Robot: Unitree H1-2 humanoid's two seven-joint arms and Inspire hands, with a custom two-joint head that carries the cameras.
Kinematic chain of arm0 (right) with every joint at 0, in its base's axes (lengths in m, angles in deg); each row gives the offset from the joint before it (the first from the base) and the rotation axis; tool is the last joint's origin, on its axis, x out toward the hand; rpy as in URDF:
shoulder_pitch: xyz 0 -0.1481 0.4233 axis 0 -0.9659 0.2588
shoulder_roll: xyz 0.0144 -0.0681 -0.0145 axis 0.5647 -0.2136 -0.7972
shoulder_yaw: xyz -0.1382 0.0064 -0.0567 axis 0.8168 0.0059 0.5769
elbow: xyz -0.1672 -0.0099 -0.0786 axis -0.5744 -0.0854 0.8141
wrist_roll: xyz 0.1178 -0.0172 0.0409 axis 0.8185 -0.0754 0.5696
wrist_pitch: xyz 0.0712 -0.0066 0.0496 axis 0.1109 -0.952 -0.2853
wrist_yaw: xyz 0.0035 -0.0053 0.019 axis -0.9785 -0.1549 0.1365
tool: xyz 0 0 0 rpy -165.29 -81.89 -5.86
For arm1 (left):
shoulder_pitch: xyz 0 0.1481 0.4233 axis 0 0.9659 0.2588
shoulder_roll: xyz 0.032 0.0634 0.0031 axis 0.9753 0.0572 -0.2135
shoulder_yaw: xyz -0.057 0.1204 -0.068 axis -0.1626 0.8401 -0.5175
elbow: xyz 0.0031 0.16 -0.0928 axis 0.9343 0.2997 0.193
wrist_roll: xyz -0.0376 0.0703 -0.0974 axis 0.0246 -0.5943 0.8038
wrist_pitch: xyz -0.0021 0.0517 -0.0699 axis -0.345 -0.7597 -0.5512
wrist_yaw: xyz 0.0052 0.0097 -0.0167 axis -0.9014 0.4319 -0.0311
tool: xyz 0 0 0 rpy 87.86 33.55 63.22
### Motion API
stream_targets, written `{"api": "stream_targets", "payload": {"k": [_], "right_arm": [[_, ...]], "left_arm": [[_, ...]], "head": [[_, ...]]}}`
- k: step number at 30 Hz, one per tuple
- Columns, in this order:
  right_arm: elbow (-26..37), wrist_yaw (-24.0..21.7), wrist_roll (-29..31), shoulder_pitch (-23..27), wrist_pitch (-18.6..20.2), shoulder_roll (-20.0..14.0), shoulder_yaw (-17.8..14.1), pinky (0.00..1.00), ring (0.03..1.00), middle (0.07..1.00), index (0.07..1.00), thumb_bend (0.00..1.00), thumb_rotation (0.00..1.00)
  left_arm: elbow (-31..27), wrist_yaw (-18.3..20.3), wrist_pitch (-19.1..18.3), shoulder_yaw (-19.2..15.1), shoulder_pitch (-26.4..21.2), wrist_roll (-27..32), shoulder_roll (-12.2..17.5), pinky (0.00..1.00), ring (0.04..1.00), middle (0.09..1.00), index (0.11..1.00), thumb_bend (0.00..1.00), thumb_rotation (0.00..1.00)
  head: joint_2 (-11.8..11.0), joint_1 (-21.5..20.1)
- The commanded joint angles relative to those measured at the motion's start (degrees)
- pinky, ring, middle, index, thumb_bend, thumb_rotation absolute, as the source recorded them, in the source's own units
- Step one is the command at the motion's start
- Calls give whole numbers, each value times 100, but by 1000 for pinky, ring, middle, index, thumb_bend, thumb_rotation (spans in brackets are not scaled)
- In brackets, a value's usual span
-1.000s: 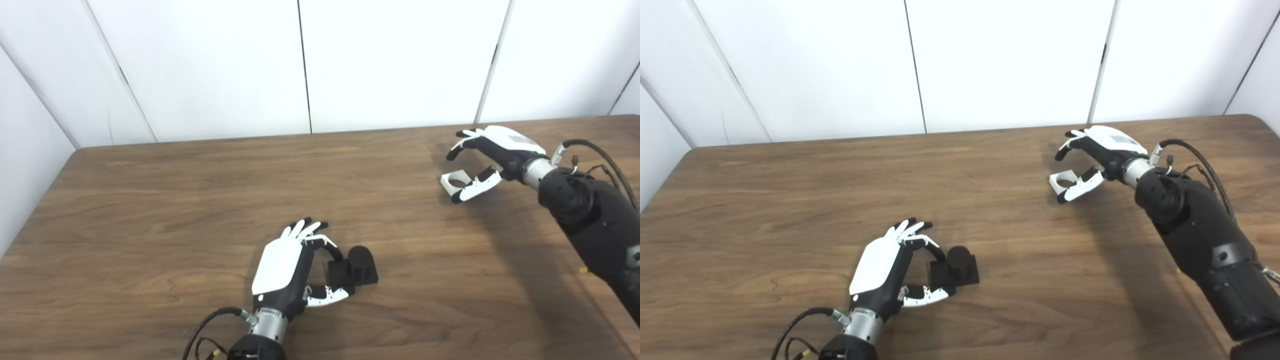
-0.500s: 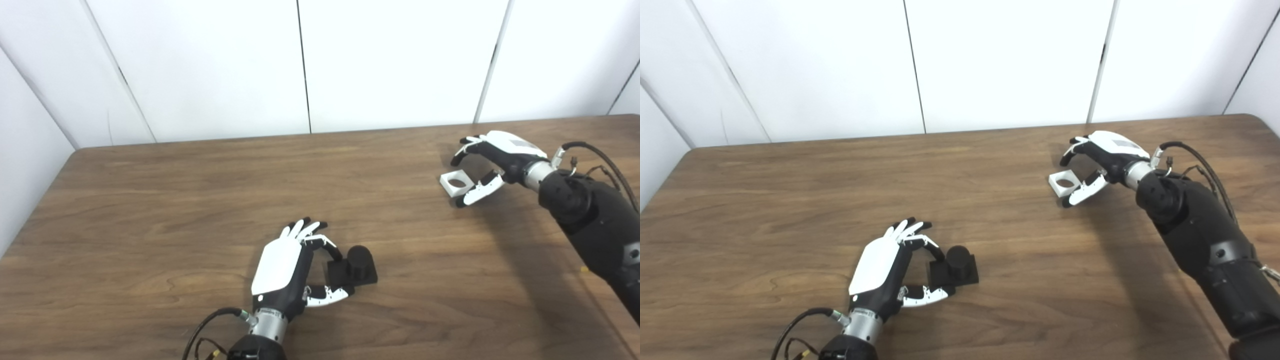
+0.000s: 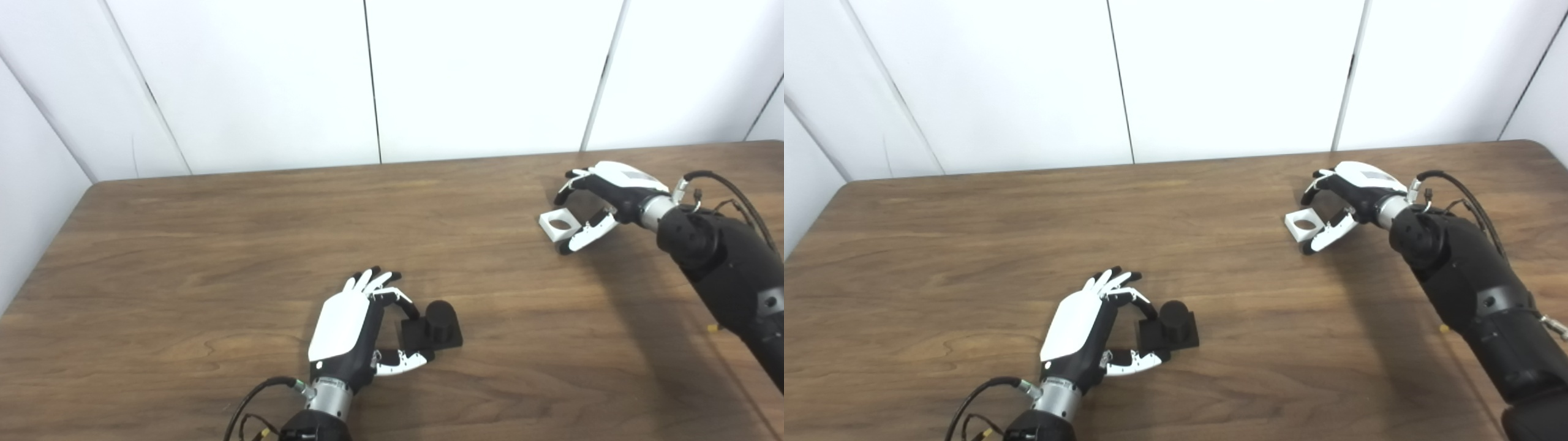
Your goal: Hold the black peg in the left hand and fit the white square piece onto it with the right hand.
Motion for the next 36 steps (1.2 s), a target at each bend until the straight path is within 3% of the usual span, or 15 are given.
{"api": "stream_targets", "payload": {"k": [1,36], "right_arm": [[-23,124,-1,309,-209,-87,-33,956,1000,957,723,907,283],[-146,262,32,224,-351,-10,-18,964,1000,936,644,851,266]], "left_arm": [[112,62,-115,27,8,-152,43,977,961,879,490,517,59],[144,36,-140,38,-21,-149,23,981,962,879,489,518,57]], "head": [[2,9],[-7,8]]}}
